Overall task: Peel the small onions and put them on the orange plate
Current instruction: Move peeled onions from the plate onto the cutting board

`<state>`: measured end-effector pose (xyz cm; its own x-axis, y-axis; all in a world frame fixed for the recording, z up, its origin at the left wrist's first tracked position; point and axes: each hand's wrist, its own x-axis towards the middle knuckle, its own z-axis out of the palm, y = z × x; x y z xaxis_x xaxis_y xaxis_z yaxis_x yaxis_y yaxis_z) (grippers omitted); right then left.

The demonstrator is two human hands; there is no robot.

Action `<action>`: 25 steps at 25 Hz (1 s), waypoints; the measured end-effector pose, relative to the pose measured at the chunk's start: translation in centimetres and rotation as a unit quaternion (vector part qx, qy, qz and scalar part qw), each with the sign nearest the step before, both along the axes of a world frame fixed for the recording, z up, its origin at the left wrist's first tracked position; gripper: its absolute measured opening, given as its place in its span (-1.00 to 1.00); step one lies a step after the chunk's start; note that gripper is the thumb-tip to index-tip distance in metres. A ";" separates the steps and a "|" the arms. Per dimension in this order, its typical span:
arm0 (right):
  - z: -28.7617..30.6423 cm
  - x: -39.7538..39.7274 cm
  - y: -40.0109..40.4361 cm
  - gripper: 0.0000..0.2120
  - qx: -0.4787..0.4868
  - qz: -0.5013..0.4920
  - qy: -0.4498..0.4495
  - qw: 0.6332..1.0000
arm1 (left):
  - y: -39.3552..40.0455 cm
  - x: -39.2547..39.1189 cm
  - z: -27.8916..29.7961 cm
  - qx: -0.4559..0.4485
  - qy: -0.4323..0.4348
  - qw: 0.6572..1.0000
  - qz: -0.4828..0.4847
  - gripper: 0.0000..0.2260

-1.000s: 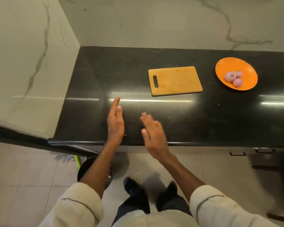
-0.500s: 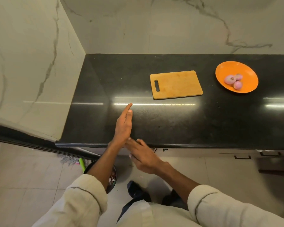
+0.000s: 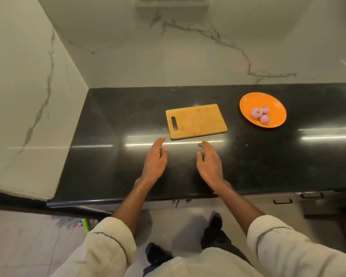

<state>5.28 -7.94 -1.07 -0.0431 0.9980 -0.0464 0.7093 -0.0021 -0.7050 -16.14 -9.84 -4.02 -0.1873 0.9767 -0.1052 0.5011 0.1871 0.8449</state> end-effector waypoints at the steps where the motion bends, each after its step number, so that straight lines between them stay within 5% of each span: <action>1: -0.2 1.0 1.9 -0.58 -0.010 0.013 -0.041 0.999 | 1.1 0.7 -0.2 -0.007 0.008 1.000 -0.011 -0.57; 8: -1.6 6.4 14.4 -0.36 -0.083 0.161 -0.249 0.951 | 10.0 7.1 -0.1 -0.067 0.225 0.970 -0.062 -0.40; 11: -3.0 8.3 14.8 -0.34 -0.095 0.171 -0.263 0.945 | 10.9 9.4 -1.2 -0.121 0.288 0.948 -0.069 -0.32; 18: -4.4 12.5 11.4 -0.39 -0.015 0.117 -0.279 0.953 | 8.3 12.8 -2.4 -0.088 0.331 0.936 -0.086 -0.32; 25: -3.1 11.4 11.9 -0.38 -0.050 0.109 -0.257 0.959 | 8.4 11.1 -2.3 -0.070 0.369 0.918 -0.128 -0.36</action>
